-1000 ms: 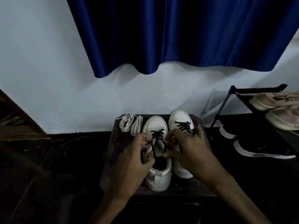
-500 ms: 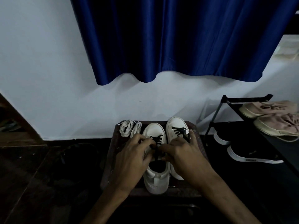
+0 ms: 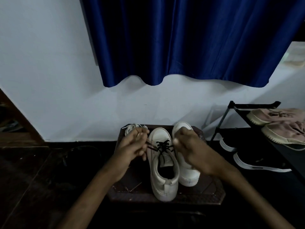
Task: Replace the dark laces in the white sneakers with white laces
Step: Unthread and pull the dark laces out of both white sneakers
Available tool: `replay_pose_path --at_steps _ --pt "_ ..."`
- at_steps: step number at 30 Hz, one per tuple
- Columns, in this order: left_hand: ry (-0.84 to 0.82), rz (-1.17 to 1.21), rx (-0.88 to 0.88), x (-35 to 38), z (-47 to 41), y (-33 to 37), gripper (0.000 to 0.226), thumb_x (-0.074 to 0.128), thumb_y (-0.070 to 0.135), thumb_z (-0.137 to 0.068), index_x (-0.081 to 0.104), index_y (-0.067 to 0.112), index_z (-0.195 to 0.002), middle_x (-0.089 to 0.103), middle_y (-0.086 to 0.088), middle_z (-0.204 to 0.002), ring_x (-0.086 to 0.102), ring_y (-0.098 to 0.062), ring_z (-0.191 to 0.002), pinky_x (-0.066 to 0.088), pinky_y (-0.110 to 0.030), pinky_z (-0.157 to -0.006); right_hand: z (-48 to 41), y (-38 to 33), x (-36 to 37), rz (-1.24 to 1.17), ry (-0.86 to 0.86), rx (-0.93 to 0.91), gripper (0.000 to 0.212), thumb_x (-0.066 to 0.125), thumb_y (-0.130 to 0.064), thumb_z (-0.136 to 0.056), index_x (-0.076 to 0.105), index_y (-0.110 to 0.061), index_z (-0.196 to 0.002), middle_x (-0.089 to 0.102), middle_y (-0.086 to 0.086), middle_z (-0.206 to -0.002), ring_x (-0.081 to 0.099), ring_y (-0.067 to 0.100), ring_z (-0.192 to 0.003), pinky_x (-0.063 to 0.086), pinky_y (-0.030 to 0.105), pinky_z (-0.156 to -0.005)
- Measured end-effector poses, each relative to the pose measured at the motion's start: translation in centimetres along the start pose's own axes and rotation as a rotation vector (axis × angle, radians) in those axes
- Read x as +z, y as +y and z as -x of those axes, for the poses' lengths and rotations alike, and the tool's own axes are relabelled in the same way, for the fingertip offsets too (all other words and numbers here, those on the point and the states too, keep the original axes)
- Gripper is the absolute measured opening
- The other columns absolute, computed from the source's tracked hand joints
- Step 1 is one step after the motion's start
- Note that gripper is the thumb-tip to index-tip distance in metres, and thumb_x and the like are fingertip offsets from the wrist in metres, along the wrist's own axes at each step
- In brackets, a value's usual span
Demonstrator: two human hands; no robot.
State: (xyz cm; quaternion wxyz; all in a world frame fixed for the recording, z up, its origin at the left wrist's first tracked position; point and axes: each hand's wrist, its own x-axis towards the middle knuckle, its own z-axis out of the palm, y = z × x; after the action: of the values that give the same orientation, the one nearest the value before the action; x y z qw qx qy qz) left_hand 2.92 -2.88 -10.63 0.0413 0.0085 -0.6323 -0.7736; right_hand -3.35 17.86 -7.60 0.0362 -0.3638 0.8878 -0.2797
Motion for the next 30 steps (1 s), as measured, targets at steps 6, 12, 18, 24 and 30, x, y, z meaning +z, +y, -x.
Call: replay_pose_path --at_steps 6,12,18,24,30 --pt "0.028 0.145 0.09 -1.8 -0.9 5.9 0.026 0.075 0.034 -0.078 0.063 0.017 -0.094 0.042 0.005 -0.065 0.038 -0.007 -0.049 0.042 -0.024 -0.047 -1.9 -1.3 -4.7 -0.863 0.124 0.36 0.051 0.041 -0.047 -0.099 0.059 -0.009 -0.069 0.064 0.005 -0.083 0.06 0.018 -0.085 0.05 0.036 -0.081" --pt "0.098 0.25 0.184 -4.2 -0.7 9.6 0.017 0.044 0.027 -0.099 0.059 0.023 -0.093 0.04 0.01 -0.063 0.035 -0.005 -0.051 0.04 -0.02 -0.048 -2.7 -1.7 -8.6 -1.281 0.193 0.299 0.034 0.042 -0.039 -0.099 0.051 -0.021 -0.072 0.063 -0.001 -0.085 0.061 0.017 -0.093 0.049 0.04 -0.087" --pt "0.08 -0.591 0.172 -5.4 -0.6 3.6 0.011 0.063 0.035 -0.085 0.062 0.025 -0.089 0.063 0.01 -0.074 0.049 -0.007 -0.06 0.042 -0.026 -0.056 -2.7 0.1 -7.2 -0.804 0.392 0.361 0.033 0.041 -0.034 -0.103 0.059 -0.013 -0.084 0.068 0.003 -0.084 0.063 0.019 -0.082 0.05 0.039 -0.084" --pt "0.074 -1.228 0.202 -3.2 0.5 -0.9 0.01 0.062 0.041 -0.089 0.058 0.031 -0.09 0.058 0.02 -0.092 0.058 0.001 -0.086 0.05 -0.032 -0.075 -2.4 2.6 -1.7 0.044 0.252 0.246 0.023 0.057 -0.034 -0.095 0.064 -0.018 -0.079 0.061 -0.004 -0.077 0.059 0.015 -0.074 0.041 0.029 -0.067" --pt "0.091 -1.175 0.318 0.9 0.5 -0.5 0.019 0.055 0.048 -0.091 0.057 0.036 -0.105 0.051 0.02 -0.111 0.056 0.0 -0.097 0.049 -0.03 -0.08 0.2 1.0 1.0 0.234 0.367 0.113 0.034 0.054 -0.045 -0.091 0.056 -0.023 -0.117 0.051 -0.003 -0.122 0.042 0.021 -0.114 0.042 0.042 -0.093"
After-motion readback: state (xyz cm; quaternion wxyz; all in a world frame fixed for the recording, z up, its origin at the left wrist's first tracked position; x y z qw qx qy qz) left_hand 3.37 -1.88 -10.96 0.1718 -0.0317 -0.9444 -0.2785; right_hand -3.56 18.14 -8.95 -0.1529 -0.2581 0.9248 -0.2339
